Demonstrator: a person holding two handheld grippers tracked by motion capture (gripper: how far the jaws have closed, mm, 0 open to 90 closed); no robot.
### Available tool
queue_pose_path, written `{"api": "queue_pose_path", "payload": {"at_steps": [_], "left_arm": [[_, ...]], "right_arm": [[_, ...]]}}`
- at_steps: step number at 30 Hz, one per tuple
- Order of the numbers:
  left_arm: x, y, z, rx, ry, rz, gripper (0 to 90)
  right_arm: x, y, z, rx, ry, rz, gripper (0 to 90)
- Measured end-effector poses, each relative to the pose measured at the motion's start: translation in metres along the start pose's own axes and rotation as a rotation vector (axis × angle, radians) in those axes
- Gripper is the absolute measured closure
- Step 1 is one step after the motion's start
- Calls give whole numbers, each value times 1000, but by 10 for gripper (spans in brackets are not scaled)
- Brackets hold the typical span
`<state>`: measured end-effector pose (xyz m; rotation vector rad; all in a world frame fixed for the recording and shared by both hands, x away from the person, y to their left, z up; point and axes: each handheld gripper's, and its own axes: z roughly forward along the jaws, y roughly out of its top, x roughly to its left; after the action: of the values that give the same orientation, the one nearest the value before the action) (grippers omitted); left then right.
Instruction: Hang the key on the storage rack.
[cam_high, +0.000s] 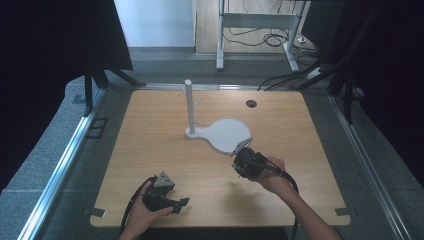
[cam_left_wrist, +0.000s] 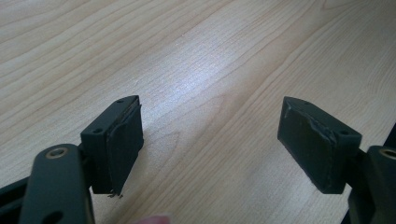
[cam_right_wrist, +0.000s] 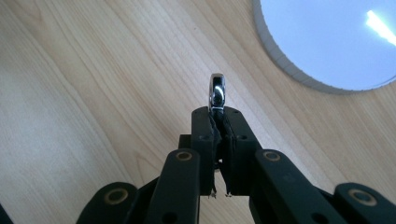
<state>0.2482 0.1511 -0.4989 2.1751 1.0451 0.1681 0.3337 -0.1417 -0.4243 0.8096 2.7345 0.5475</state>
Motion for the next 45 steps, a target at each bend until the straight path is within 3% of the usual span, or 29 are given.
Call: {"api": "queue_pose_path", "payload": {"at_steps": [45], "left_arm": [[-4,-2,11,37,5,23,223]], "right_arm": [[-3,36,-5,-35,-29,-26,839]]}}
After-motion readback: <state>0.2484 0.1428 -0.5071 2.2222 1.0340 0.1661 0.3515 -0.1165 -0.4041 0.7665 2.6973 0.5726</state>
